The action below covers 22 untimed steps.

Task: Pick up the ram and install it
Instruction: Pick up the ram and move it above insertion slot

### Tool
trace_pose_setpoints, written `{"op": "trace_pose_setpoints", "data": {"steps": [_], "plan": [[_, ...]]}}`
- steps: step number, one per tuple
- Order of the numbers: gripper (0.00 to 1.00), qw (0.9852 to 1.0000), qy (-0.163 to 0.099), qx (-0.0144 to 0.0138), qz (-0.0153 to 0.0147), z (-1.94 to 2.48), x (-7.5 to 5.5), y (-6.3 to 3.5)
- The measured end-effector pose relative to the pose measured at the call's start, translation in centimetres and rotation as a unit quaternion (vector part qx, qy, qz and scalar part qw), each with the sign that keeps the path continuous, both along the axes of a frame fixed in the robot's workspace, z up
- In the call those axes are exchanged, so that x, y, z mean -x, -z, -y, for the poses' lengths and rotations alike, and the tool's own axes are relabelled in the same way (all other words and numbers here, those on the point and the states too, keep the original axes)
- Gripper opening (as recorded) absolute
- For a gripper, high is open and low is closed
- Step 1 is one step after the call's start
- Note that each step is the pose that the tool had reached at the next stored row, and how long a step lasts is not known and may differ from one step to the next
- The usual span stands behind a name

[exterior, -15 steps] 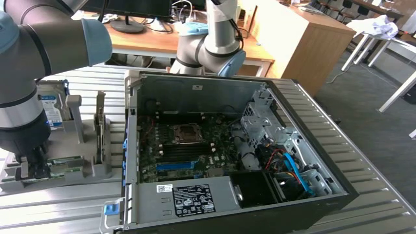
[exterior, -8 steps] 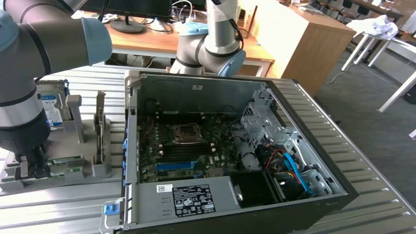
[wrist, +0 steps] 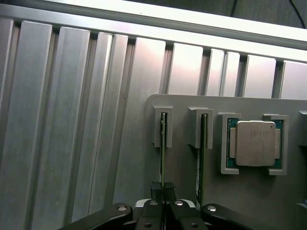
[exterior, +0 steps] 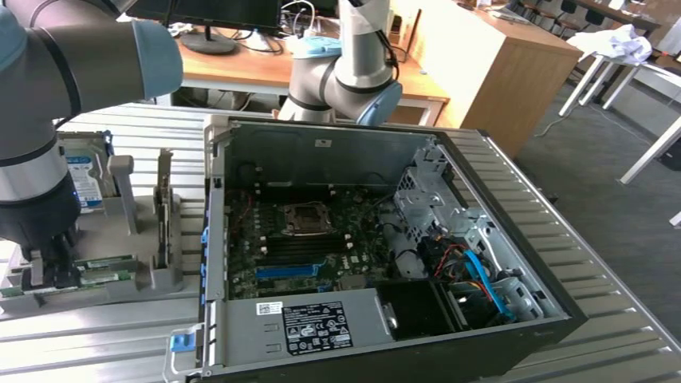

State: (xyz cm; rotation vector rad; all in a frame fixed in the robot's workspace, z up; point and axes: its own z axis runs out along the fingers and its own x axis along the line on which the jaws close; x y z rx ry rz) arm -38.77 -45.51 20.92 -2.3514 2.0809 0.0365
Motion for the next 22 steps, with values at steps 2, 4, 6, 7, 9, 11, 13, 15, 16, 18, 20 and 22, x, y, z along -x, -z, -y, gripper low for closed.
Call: {"op": "trace_pose_setpoints", "data": {"steps": [2,4,6,7,9,11,13,15,16,18,20,22], "plan": [[0.12,1.0,0.0,0.0,0.0,0.0,0.0,-0.22],[0.12,1.0,0.0,0.0,0.0,0.0,0.0,-0.44],[0.12,1.0,0.0,0.0,0.0,0.0,0.0,-0.67],[0.12,1.0,0.0,0.0,0.0,0.0,0.0,-0.8],[0.12,1.0,0.0,0.0,0.0,0.0,0.0,-1.08],[0.12,1.0,0.0,0.0,0.0,0.0,0.0,-1.35],[0.12,1.0,0.0,0.0,0.0,0.0,0.0,-1.62],[0.12,1.0,0.0,0.0,0.0,0.0,0.0,-1.9],[0.12,1.0,0.0,0.0,0.0,0.0,0.0,-2.04],[0.12,1.0,0.0,0.0,0.0,0.0,0.0,-2.29],[0.12,1.0,0.0,0.0,0.0,0.0,0.0,-2.54],[0.12,1.0,0.0,0.0,0.0,0.0,0.0,-2.76]]}}
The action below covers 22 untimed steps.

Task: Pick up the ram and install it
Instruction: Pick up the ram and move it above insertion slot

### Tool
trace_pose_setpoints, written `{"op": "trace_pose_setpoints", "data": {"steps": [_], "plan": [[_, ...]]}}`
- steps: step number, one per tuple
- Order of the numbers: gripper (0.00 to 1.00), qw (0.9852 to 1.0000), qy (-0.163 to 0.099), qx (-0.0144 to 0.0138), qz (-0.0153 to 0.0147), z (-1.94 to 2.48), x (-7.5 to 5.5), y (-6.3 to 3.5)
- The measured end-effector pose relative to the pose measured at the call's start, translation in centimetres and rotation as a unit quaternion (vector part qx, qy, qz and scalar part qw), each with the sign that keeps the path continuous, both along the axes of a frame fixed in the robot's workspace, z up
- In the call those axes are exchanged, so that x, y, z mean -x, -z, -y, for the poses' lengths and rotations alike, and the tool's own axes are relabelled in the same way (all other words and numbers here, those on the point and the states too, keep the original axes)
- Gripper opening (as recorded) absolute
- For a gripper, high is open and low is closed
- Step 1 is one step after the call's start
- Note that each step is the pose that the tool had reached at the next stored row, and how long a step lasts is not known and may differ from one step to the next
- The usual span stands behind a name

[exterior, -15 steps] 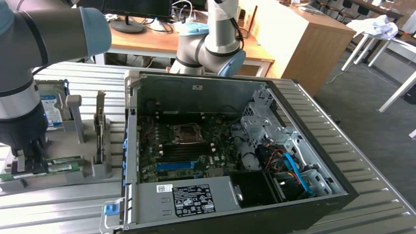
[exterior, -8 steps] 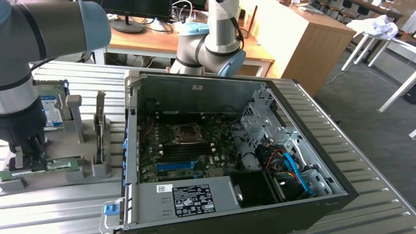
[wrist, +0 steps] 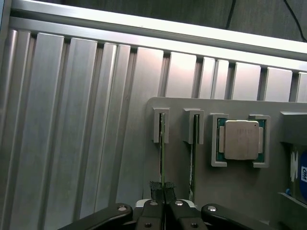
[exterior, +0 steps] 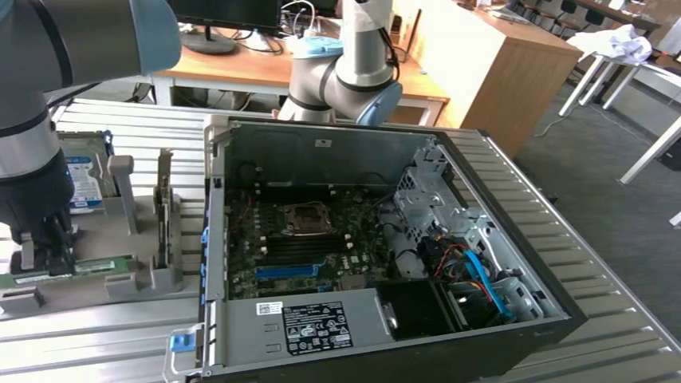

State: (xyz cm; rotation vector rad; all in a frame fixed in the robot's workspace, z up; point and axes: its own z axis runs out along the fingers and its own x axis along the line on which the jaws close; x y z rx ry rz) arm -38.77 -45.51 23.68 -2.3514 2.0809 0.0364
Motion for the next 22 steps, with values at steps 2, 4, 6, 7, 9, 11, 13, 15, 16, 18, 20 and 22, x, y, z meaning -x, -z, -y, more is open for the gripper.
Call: {"op": "trace_pose_setpoints", "data": {"steps": [2,4,6,7,9,11,13,15,16,18,20,22], "plan": [[0.12,1.0,0.0,0.0,0.0,0.0,0.0,-0.26],[0.12,1.0,0.0,0.0,0.0,0.0,0.0,-0.52],[0.12,1.0,0.0,0.0,0.0,0.0,0.0,-0.8],[0.12,1.0,0.0,0.0,0.0,0.0,0.0,-0.95],[0.12,1.0,0.0,0.0,0.0,0.0,0.0,-1.25],[0.12,1.0,0.0,0.0,0.0,0.0,0.0,-1.56],[0.12,1.0,0.0,0.0,0.0,0.0,0.0,-1.85],[0.12,1.0,0.0,0.0,0.0,0.0,0.0,-2.17],[0.12,1.0,0.0,0.0,0.0,0.0,0.0,-2.33],[0.12,1.0,0.0,0.0,0.0,0.0,0.0,-2.64],[0.12,1.0,0.0,0.0,0.0,0.0,0.0,-2.94],[0.12,1.0,0.0,0.0,0.0,0.0,0.0,-3.24]]}}
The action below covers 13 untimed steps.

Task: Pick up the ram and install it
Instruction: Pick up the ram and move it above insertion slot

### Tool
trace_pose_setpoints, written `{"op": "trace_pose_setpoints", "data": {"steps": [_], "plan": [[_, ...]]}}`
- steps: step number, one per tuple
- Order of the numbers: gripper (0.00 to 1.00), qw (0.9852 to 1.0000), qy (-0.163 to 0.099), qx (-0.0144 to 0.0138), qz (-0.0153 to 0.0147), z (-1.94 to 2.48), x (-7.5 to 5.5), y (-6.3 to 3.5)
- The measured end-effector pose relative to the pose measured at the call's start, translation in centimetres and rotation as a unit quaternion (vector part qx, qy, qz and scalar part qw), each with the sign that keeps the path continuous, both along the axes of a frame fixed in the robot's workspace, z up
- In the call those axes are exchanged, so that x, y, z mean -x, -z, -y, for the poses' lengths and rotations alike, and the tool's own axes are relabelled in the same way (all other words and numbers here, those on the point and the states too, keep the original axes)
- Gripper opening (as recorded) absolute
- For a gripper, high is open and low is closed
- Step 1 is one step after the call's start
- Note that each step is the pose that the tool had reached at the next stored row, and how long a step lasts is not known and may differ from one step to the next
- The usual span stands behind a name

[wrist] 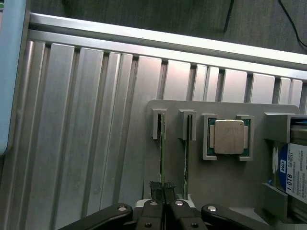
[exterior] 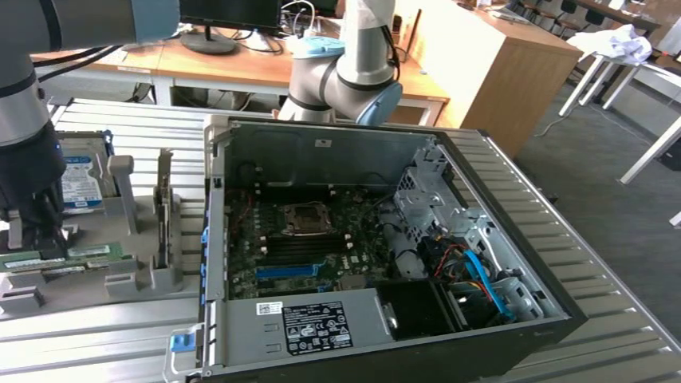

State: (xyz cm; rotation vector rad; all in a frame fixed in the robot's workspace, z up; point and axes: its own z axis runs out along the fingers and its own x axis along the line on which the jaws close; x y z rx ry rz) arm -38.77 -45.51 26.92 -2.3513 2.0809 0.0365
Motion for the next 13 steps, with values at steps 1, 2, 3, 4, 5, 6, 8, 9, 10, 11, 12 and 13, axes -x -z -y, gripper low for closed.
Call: {"op": "trace_pose_setpoints", "data": {"steps": [1,2,3,4,5,6,8,9,10,11,12,13], "plan": [[0.12,1.0,0.0,0.0,0.0,0.0,0.0,-0.13],[0.12,1.0,0.0,0.0,0.0,0.0,0.0,-0.26],[0.12,1.0,0.0,0.0,0.0,0.0,0.0,-0.38],[0.12,1.0,0.0,0.0,0.0,0.0,0.0,-0.51],[0.12,1.0,0.0,0.0,0.0,0.0,0.0,-0.64],[0.12,1.0,0.0,0.0,0.0,0.0,0.0,-0.76],[0.12,1.0,0.0,0.0,0.0,0.0,0.0,-1.01],[0.12,1.0,0.0,0.0,0.0,0.0,0.0,-1.12],[0.12,1.0,0.0,0.0,0.0,0.0,0.0,-1.24],[0.12,1.0,0.0,0.0,0.0,0.0,0.0,-1.36],[0.12,1.0,0.0,0.0,0.0,0.0,0.0,-1.49],[0.12,1.0,0.0,0.0,0.0,0.0,0.0,-1.62]]}}
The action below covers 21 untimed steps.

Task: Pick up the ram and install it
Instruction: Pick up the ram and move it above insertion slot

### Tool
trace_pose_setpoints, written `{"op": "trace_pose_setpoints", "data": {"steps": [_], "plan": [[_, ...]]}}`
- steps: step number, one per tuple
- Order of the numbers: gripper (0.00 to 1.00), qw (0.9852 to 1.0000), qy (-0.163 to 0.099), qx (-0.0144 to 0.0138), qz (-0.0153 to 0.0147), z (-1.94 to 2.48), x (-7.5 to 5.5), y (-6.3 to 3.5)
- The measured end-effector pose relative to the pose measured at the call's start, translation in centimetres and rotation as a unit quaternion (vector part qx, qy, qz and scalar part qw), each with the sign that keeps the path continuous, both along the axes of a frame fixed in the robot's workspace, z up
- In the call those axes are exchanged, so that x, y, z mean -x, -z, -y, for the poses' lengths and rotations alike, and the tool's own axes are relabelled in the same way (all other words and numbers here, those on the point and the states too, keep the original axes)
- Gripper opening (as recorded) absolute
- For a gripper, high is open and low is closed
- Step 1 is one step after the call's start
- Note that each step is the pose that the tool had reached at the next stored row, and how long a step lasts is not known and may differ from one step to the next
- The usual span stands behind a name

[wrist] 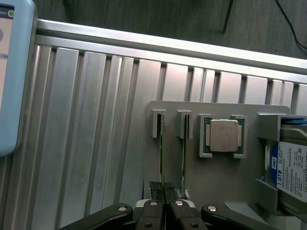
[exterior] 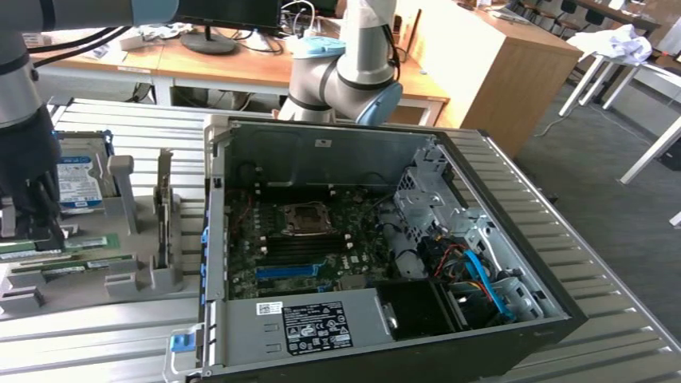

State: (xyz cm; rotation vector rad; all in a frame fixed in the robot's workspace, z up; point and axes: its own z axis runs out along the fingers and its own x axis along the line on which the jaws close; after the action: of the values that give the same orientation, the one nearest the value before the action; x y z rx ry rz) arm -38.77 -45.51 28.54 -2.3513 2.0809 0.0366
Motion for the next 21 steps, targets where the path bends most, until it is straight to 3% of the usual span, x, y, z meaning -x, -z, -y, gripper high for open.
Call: {"op": "trace_pose_setpoints", "data": {"steps": [21], "plan": [[0.12,1.0,0.0,0.0001,0.0,0.0,0.0,-3.15]]}}
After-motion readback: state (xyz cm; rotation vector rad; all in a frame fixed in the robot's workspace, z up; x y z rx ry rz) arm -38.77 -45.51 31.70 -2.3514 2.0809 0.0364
